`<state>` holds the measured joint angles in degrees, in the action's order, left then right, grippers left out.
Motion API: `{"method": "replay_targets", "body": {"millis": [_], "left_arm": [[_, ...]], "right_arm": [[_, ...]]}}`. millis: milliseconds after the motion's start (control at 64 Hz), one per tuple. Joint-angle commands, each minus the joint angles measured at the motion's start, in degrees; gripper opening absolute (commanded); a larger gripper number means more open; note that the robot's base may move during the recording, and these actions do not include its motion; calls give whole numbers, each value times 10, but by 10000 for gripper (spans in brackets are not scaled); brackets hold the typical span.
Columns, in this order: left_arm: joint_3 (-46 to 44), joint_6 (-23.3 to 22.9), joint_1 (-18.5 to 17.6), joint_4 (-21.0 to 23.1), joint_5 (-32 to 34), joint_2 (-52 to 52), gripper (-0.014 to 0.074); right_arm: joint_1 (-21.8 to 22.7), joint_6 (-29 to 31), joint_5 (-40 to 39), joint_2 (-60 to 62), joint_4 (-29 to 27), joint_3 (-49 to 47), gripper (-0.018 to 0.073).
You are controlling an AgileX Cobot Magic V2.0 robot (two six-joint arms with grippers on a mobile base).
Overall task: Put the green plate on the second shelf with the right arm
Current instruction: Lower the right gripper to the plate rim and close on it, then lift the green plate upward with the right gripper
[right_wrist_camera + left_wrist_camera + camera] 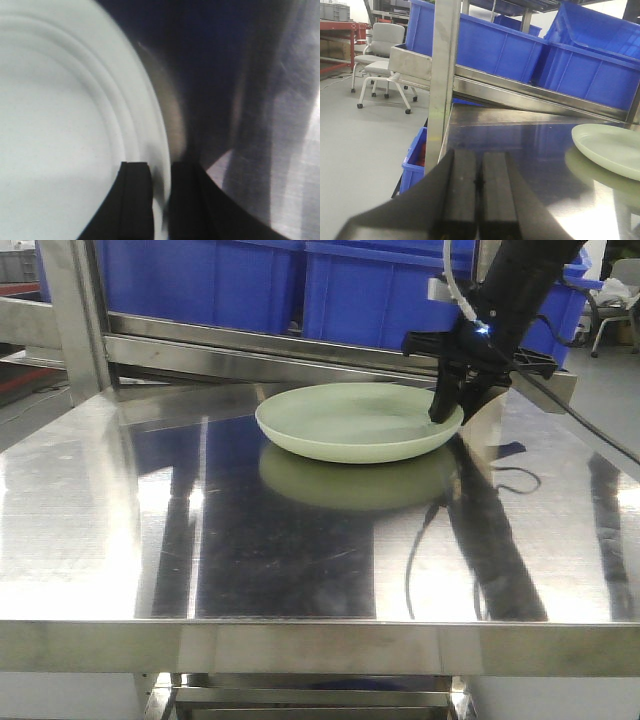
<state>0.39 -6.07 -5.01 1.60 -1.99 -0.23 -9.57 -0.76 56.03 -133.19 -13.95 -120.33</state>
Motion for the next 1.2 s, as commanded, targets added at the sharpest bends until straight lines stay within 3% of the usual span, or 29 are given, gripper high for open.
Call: {"method": "replay_targets", "body": {"millis": [0,265,812,952,1187], "left_arm": [[23,-2,-4,5,52,-9,130],[23,-2,-4,5,52,-9,130],[23,-2,-4,5,52,-9,130],[23,-2,-4,5,52,-9,130],[23,-2,-4,5,52,-9,130]], "right_arm": [[2,0,-15,35,-1,-20,61],[3,0,16,85,5,-23,53],[4,-31,131,335,38,-9,53],[4,-37,145,409,38,37,53],[3,-46,41,597,55,222,53]]}}
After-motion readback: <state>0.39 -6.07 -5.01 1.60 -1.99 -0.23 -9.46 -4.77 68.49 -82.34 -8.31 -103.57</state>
